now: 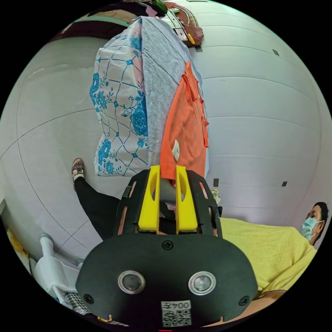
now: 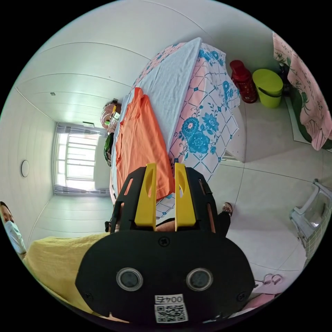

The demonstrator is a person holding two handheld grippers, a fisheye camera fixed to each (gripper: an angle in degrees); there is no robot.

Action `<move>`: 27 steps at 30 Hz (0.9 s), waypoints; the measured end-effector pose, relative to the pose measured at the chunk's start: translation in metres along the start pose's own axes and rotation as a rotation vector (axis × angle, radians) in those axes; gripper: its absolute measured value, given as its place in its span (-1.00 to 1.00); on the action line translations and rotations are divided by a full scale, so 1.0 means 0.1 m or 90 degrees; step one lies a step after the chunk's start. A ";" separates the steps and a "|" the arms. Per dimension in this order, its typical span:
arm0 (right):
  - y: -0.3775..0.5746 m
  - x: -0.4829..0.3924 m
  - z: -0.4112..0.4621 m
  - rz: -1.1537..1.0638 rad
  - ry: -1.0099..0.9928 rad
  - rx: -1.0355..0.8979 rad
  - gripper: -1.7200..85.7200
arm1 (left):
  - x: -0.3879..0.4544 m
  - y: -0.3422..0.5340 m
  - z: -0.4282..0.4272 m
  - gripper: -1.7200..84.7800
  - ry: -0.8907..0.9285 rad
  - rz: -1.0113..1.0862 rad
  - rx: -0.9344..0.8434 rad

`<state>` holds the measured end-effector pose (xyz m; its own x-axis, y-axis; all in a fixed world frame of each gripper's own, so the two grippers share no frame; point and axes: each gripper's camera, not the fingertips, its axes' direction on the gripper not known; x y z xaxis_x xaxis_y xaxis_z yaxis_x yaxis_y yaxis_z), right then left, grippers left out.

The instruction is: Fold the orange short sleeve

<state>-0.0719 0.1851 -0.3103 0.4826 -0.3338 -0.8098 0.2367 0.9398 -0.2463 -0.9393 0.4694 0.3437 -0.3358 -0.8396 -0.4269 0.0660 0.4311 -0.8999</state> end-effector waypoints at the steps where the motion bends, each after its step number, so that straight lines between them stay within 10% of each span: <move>1: 0.00 0.01 0.04 0.000 -0.002 -0.006 -0.76 | -0.02 0.00 -0.01 -0.79 0.011 -0.006 0.005; 27: 0.24 -0.01 0.30 -0.015 -0.023 -0.057 -0.91 | -0.12 -0.04 0.11 -0.80 0.055 -0.037 -0.008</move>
<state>-0.0419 0.2057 -0.2993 0.5086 -0.3571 -0.7835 0.1735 0.9338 -0.3130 -0.9249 0.4741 0.3514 -0.4187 -0.8320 -0.3639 0.0326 0.3867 -0.9217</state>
